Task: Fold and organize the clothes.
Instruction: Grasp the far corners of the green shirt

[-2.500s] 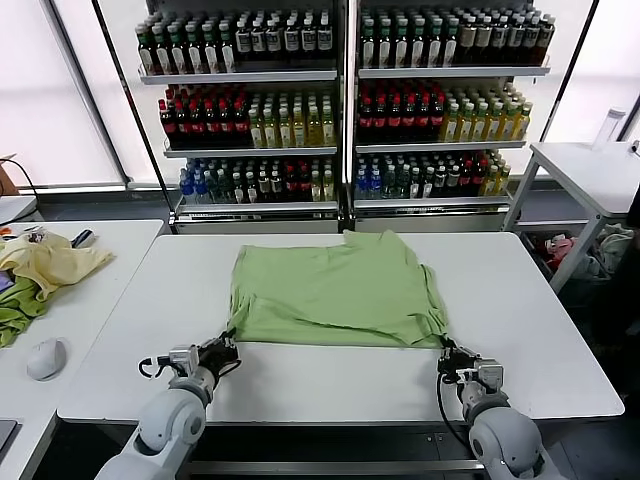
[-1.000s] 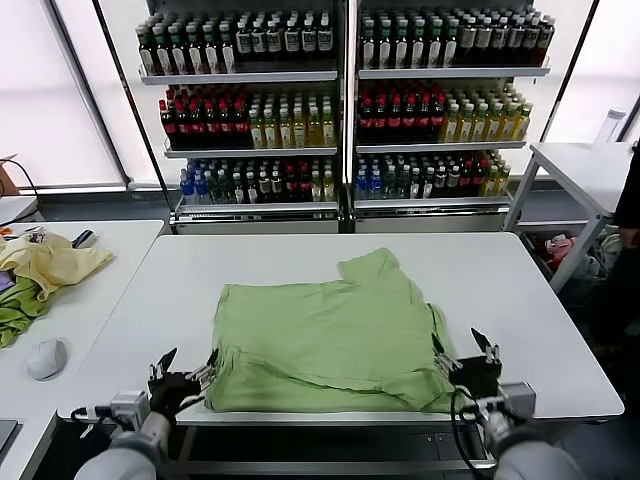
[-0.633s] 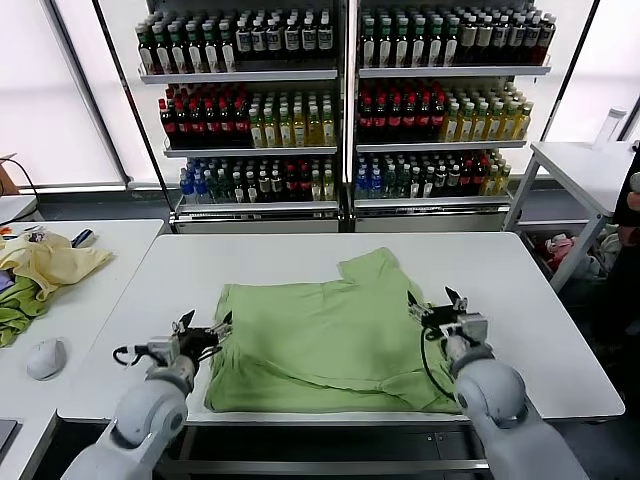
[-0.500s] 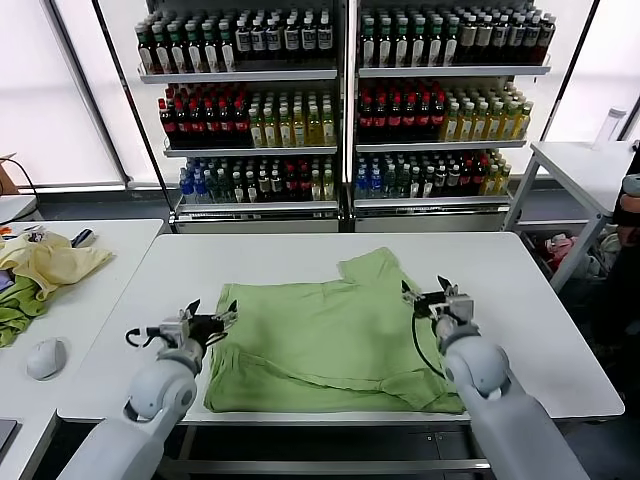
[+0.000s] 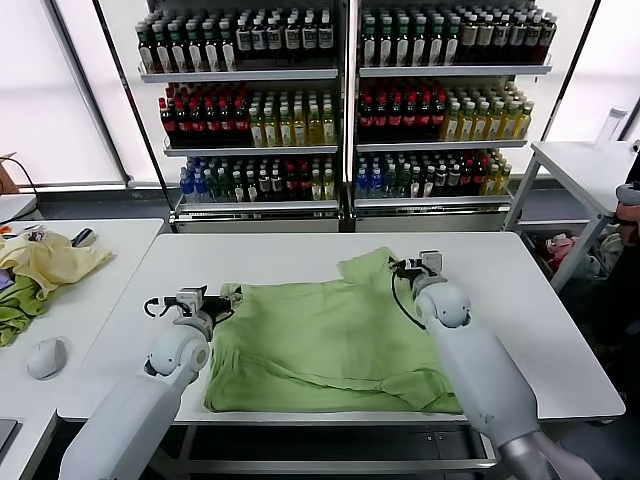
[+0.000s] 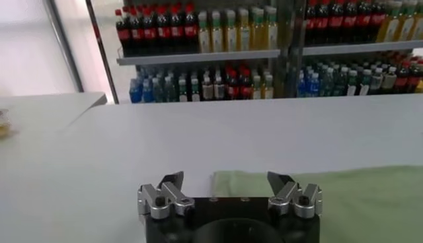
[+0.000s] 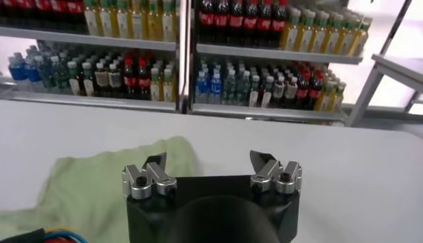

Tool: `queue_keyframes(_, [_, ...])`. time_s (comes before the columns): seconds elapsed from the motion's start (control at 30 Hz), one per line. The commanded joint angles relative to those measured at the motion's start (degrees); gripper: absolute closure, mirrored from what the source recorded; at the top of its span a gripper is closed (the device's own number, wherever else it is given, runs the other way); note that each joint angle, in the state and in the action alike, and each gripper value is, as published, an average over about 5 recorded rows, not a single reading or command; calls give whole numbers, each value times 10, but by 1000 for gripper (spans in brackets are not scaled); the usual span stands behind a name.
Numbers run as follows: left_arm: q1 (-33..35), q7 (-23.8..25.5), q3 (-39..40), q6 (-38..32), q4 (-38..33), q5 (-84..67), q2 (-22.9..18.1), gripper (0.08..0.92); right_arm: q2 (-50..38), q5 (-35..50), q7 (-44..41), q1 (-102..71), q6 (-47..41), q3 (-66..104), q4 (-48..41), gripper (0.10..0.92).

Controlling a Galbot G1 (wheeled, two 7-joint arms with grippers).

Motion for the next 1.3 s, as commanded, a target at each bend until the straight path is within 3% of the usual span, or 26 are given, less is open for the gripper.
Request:
queue_keyframes(0.03, [-32, 4, 15, 6, 37, -30, -6, 177, 45, -4, -3, 50, 2, -5, -111, 203])
queue_keyframes(0.33, [-29, 6, 18, 4, 48, -17, -17, 177, 74, -10, -15, 53, 3, 14, -150, 203])
queue_keyframes(0.47, [-25, 10, 20, 1, 46, -13, -16, 229, 77, -9, -25, 52, 6, 13, -153, 232])
queue_keyframes(0.93, [-25, 38, 19, -4, 54, -35, -12, 631, 63, -6, -45, 46, 15, -5, -128, 622])
queue_keyframes(1.2, [-6, 51, 9, -33, 15, -53, -1, 853, 28, 19, -44, 18, 19, -16, -50, 847])
queue_keyframes(1.3, [8, 53, -2, -48, -10, -68, 10, 891, 14, 33, -40, -1, 21, -15, 6, 896])
